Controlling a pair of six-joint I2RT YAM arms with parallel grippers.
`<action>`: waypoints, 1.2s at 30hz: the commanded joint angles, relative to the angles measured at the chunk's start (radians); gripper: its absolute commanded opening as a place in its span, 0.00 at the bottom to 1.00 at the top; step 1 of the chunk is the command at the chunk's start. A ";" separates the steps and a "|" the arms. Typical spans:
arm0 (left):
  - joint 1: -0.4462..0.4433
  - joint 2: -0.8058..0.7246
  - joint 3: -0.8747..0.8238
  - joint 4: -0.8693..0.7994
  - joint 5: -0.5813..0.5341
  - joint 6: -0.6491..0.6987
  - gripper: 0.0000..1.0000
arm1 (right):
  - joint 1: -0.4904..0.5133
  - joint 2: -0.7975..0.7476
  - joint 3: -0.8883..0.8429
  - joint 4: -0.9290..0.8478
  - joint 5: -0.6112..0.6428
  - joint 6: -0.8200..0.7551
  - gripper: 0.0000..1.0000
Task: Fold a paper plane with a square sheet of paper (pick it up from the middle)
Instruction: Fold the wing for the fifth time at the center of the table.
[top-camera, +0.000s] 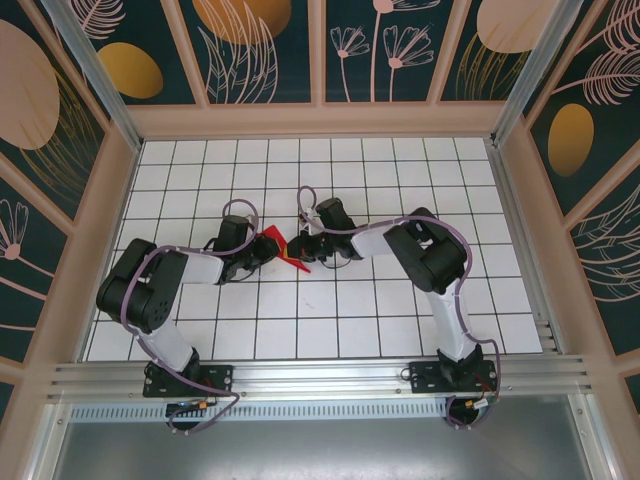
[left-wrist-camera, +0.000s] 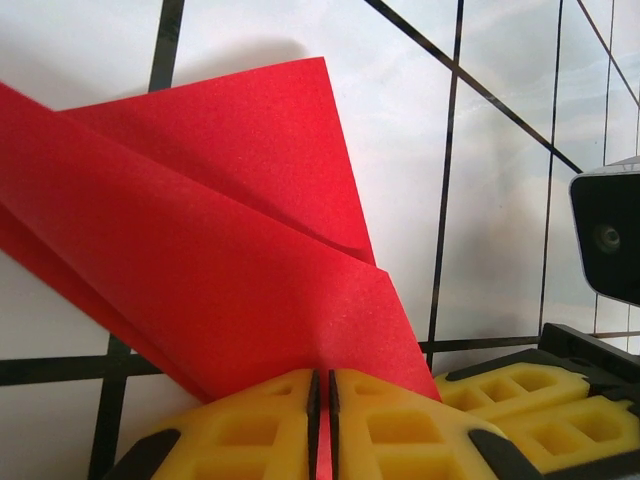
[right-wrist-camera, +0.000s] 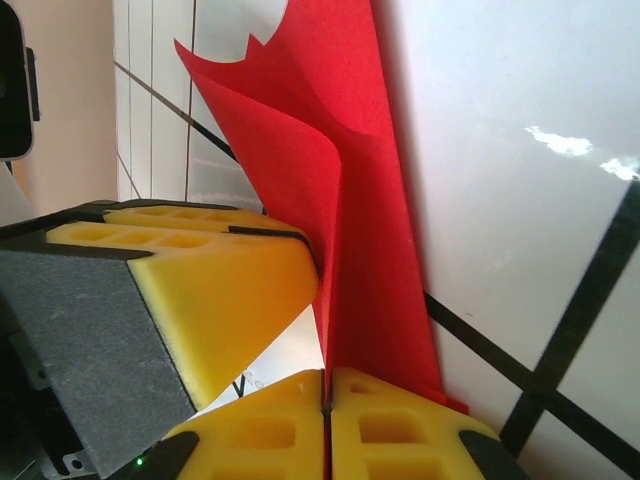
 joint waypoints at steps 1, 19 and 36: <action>-0.004 0.058 -0.004 -0.072 -0.056 0.008 0.13 | -0.028 0.025 0.004 -0.121 0.069 -0.055 0.15; -0.003 0.066 -0.016 -0.065 -0.050 -0.002 0.12 | -0.031 -0.103 -0.045 -0.227 0.033 -0.145 0.21; -0.003 0.067 -0.004 -0.083 -0.055 0.000 0.12 | -0.032 -0.138 -0.039 -0.272 0.064 -0.182 0.17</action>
